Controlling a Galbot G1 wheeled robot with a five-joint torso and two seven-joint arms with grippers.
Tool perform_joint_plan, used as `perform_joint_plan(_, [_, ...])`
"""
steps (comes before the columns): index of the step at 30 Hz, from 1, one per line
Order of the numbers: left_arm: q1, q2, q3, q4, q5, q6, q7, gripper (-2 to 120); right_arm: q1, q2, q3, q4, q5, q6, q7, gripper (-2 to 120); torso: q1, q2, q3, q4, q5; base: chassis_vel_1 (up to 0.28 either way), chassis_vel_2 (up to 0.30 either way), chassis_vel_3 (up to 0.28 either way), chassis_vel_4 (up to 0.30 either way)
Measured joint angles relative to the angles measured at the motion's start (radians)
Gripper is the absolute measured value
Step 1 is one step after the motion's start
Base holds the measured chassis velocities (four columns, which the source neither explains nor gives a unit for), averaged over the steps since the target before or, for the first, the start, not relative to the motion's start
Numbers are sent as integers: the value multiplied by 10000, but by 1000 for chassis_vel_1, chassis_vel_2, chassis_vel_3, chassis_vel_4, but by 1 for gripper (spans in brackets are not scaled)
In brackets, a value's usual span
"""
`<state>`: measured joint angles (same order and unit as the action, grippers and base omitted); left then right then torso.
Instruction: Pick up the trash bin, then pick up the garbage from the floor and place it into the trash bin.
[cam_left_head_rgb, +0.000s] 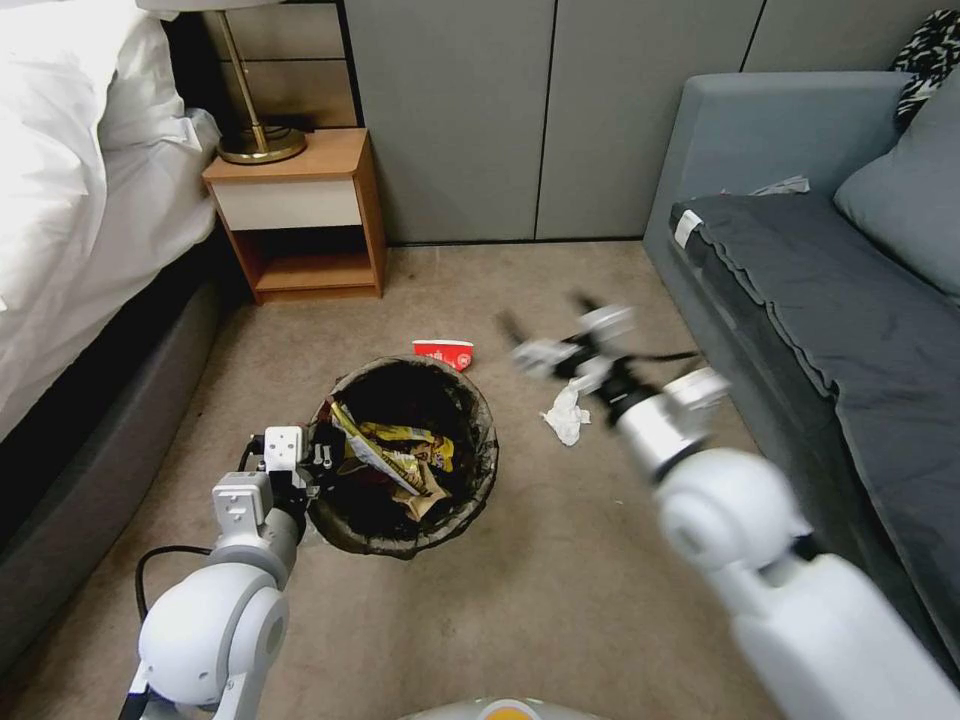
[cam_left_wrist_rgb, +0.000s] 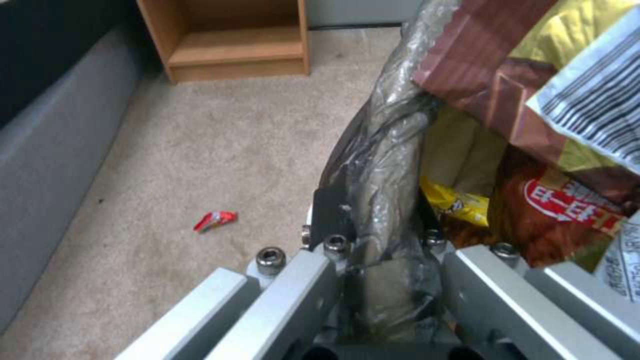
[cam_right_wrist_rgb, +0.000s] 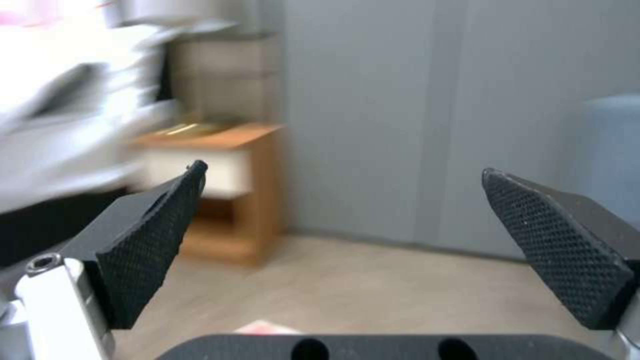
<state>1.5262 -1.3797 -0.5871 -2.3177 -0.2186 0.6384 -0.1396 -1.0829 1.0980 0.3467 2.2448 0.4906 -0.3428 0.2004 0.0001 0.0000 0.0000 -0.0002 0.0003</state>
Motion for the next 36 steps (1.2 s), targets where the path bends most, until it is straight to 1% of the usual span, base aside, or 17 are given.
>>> perform_joint_plan(2, [-4, 3, 19, -50, -2, 13, -12, 0, -274, 98, 869, 134, -108, -44, 375, 100, 0, -1, 0, 3, -4, 0, 0, 0, 0])
perform_joint_plan(3, [-3, 5, 41, -109, -24, 28, -30, 0, -668, 389, 1783, 205, -551, 64, 545, 100, 0, 0, 0, 2, 0, 0, 0, 0, 0])
perform_joint_plan(5, [-1, 1, 46, -118, -27, 28, -34, 0, -770, 475, 1954, 214, -689, 115, 571, 100, -1, 0, 0, 4, -1, 0, 0, 0, 0])
perform_joint_plan(6, [3, -8, 50, -125, -30, 29, -39, 0, -1056, 721, 2389, 240, -1051, 273, 604, 100, -1, -1, 0, 0, -1, 0, 0, 0, 0])
perform_joint_plan(7, [14, -17, 62, -131, -30, 29, -42, 0, -1417, 1002, 2785, 286, -1410, 435, 600, 100, 0, 0, 0, 4, 1, 0, 0, 0, 0])
perform_joint_plan(8, [35, -21, 77, -147, -28, 29, -49, 0, -1882, 1321, 3174, 322, -1768, 651, 510, 100, 0, 0, 0, 0, -1, 0, 0, 0, 0])
perform_joint_plan(9, [51, -26, 86, -160, -26, 29, -50, 0, -2296, 1576, 3413, 335, -2072, 923, 406, 100, 0, 0, 0, 2, 0, 0, 0, 0, 0])
perform_joint_plan(10, [51, -26, 86, -160, -26, 29, -50, 0, -2296, 1576, 3413, 335, -2072, 923, 406, 100, 0, 0, 0, 2, 0, 0, 0, 0, 0])
perform_joint_plan(13, [110, -35, 96, -254, -20, 27, -50, 0, -3468, 2327, 3987, 65, -3381, 2333, -39, 100, 0, 0, 0, -1, -3, 0, 0, 0, 0])
perform_joint_plan(14, [110, -35, 96, -254, -20, 27, -50, 0, -3468, 2327, 3987, 65, -3381, 2333, -39, 100, 0, 0, 0, -1, -3, 0, 0, 0, 0])
perform_joint_plan(17, [157, -34, 60, -342, -32, 28, -48, 0, -4039, 2788, 4112, -183, -3752, 3121, -222, 100, -1, 0, -1, 2, -4, 0, 0, 0, 0])
perform_joint_plan(18, [157, -34, 60, -342, -32, 28, -48, 0, -4039, 2788, 4112, -183, -3752, 3121, -222, 100, -1, 0, -1, 2, -4, 0, 0, 0, 0])
perform_joint_plan(20, [198, -32, 17, -377, -36, 27, -45, 0, -4240, 3044, 4115, -493, -4002, 3574, -281, 100, -1, 0, -1, 2, -2, 0, 0, 0, 0])
perform_joint_plan(22, [227, -32, 7, -388, -38, 24, -40, 0, -4288, 3135, 4100, -676, -4171, 3758, -307, 100, -1, 0, 0, 3, -3, 0, 0, 0, 0])
perform_joint_plan(28, [244, -13, 22, -389, -78, 7, -28, 0, -4146, 3197, 3845, -1275, -4338, 3830, -313, 100, 0, 0, 0, 3, -3, 0, 0, 0, 0])
perform_joint_plan(36, [244, -11, 76, -388, -48, 11, -27, 0, -3953, 3390, 3721, -1517, -4414, 3711, -310, 100, -1, 0, 0, 3, -3, 0, 0, 0, 0])
